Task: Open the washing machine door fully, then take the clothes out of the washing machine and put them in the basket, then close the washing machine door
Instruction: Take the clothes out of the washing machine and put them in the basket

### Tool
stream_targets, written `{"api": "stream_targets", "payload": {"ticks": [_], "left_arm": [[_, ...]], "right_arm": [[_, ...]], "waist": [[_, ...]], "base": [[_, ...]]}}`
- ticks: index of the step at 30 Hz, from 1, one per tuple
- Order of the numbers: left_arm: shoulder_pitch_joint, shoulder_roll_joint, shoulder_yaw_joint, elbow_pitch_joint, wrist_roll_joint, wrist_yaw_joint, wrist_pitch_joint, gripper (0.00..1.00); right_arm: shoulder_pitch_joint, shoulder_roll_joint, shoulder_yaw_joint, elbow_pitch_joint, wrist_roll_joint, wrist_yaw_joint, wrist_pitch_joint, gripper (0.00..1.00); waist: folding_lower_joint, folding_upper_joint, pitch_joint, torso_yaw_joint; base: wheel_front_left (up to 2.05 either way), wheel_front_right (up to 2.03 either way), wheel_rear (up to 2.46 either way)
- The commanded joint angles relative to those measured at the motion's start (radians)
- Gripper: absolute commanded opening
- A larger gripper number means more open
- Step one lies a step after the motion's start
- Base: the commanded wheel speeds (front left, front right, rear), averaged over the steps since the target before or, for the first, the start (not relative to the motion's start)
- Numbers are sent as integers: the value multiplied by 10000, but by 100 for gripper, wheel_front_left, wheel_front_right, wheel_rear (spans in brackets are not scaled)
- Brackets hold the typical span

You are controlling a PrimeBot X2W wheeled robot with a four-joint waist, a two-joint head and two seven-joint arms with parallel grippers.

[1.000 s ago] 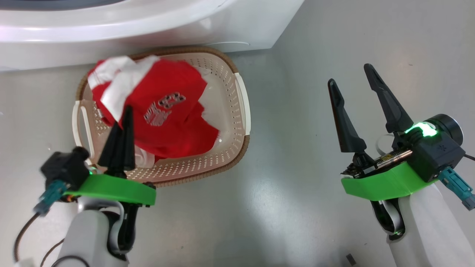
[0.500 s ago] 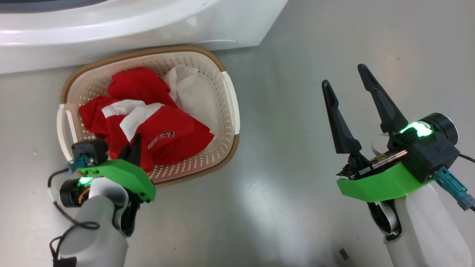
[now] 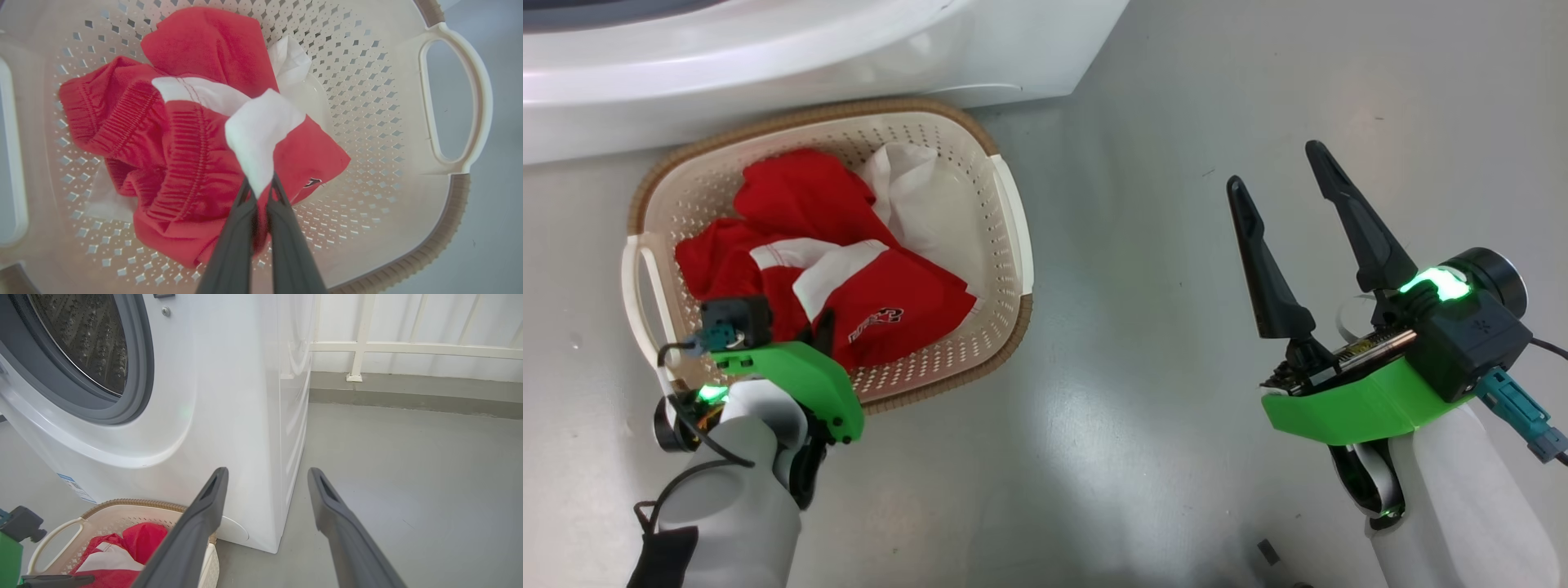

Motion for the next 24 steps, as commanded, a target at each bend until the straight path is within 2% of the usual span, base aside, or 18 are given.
{"api": "stream_targets", "payload": {"ticks": [1,2,3,4,5,15,24], "left_arm": [[98,307,139,-54,-63,-50,-147,13],[78,301,74,-76,-105,-51,-225,24],[73,295,0,-119,-158,-52,-297,40],[79,291,-63,-177,-231,-53,-367,82],[91,297,-127,-250,-299,-54,-449,100],[574,459,-647,-1461,-1083,-56,-936,100],[1514,687,-311,-4151,-1050,-18,-993,100]], "right_arm": [[83,38,228,-216,88,48,-61,100],[89,38,224,-208,90,48,-61,100],[99,38,213,-198,91,48,-61,100],[113,38,194,-186,92,48,-61,100],[129,38,166,-171,87,48,-61,100],[264,38,33,-26,-133,48,-61,100],[430,38,-239,101,-181,48,-61,100]], "waist": [[-1,0,-13,-3],[-1,0,-31,-2],[-1,0,-53,1],[-1,0,-78,11],[-1,0,-105,26],[-1,0,-539,248],[-1,0,-1010,478]], "base": [[0,0,0],[0,0,0],[0,0,0],[0,0,0],[0,0,0],[0,0,0],[0,0,0]]}}
